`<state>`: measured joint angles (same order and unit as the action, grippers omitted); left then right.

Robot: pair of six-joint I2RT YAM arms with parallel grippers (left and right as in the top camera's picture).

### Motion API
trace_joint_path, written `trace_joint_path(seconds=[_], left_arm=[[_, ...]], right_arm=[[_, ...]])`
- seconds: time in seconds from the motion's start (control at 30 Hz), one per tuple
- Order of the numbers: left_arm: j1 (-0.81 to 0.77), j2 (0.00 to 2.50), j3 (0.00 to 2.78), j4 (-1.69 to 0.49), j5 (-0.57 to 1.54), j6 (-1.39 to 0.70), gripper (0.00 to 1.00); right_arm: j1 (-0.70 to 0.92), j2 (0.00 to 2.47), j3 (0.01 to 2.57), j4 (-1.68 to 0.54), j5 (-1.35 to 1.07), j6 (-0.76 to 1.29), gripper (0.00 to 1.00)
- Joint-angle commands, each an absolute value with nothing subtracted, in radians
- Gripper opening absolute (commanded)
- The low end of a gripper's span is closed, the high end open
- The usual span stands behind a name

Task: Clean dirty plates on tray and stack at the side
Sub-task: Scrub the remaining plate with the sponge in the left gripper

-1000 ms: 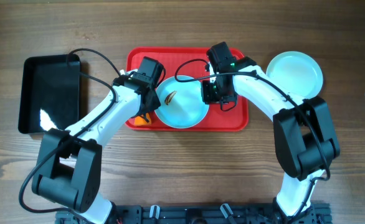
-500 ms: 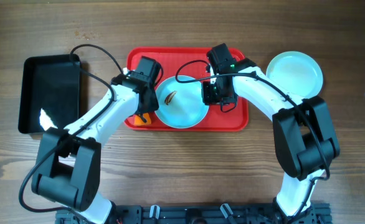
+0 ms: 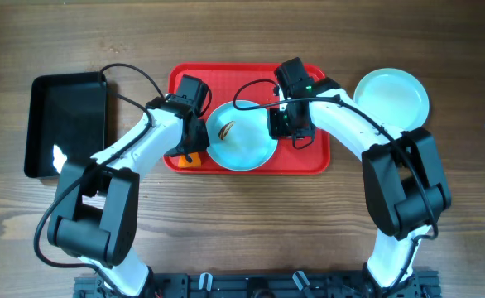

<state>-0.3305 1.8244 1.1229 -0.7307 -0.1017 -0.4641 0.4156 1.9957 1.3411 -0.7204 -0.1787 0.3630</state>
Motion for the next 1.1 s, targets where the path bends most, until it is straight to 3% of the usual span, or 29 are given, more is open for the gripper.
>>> trace_joint_path(seconds=[0.0, 0.07, 0.2, 0.4, 0.57, 0.9, 1.07], left_arm=[[-0.322, 1.841, 1.109, -0.741, -0.086, -0.448, 0.41], [-0.322, 1.842, 1.095, -0.728, -0.086, -0.447, 0.45], [-0.322, 1.843, 1.059, -0.696, -0.086, -0.447, 0.41], [-0.322, 1.842, 1.051, -0.699, -0.086, -0.448, 0.04], [-0.322, 1.838, 1.057, -0.712, -0.070, -0.449, 0.04], [-0.323, 1.722, 1.120, -0.745, 0.012, -0.452, 0.04], [-0.323, 1.645, 1.119, -0.735, 0.043, -0.452, 0.04]], right_arm=[[0.413, 2.020, 1.333, -0.718, -0.164, 0.369, 0.30], [0.413, 2.020, 1.333, -0.718, -0.163, 0.367, 0.30], [0.413, 2.022, 1.333, -0.718, -0.164, 0.367, 0.29], [0.415, 2.024, 1.333, -0.722, -0.164, 0.366, 0.26], [0.416, 2.024, 1.333, -0.722, -0.164, 0.367, 0.16], [0.416, 2.031, 1.333, -0.717, -0.163, 0.367, 0.20], [0.416, 2.068, 1.333, -0.706, -0.166, 0.379, 0.04]])
